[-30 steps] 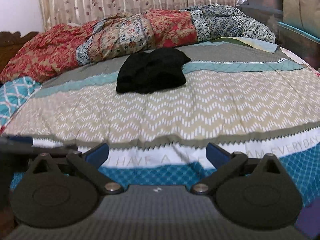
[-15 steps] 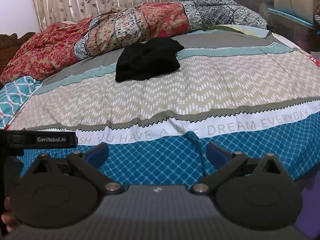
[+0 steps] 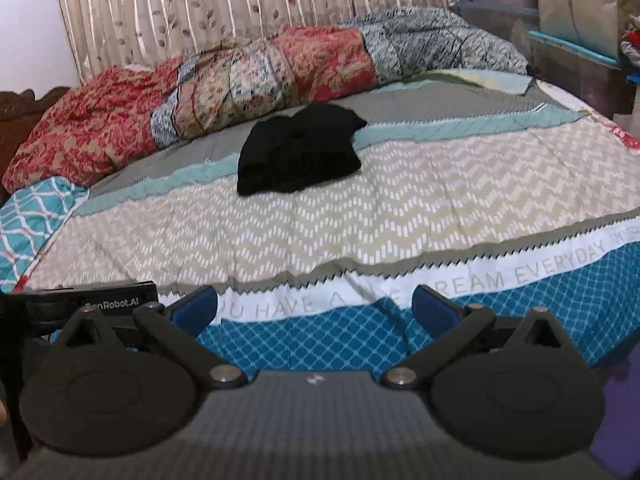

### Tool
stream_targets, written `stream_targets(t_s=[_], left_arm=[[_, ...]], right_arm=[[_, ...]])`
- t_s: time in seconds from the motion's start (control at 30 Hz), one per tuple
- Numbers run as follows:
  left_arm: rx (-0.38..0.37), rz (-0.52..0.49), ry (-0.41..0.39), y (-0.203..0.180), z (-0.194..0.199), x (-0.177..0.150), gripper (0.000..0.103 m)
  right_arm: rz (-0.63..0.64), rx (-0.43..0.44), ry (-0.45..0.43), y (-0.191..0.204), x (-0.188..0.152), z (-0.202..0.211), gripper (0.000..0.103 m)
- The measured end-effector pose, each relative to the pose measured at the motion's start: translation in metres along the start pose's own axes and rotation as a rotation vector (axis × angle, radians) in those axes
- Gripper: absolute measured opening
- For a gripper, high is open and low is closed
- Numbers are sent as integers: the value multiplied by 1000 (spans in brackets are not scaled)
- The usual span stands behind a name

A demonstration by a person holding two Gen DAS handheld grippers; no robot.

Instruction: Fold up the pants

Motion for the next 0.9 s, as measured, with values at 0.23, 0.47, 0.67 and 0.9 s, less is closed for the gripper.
stream_targets(t_s=[0.23,0.47,0.67,0.9], left_arm=[[-33,-39,-64,-10,15,12,103],[-51,-67,-74,-19,23,14,103],[-50,-71,-78,-22,28,15,103],[-40,-78,-36,-25,25,11,103]], right_arm=[[24,24,-68,2,18,16,103],[32,40,-112,2,24,23,103],[9,34,-119,-3,25,22,103],[20,28,-125,-1,25,23,103]])
Point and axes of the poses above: each gripper's, at about its wrist camera, not at the fingertips, and z roughly against the way its jaws point, y to its left, x to its top, the point moved 8 cm from there along -z, roughly the way its jaws point, and after that the axes turned 4 degrees about -y, right-handed, at the moved point
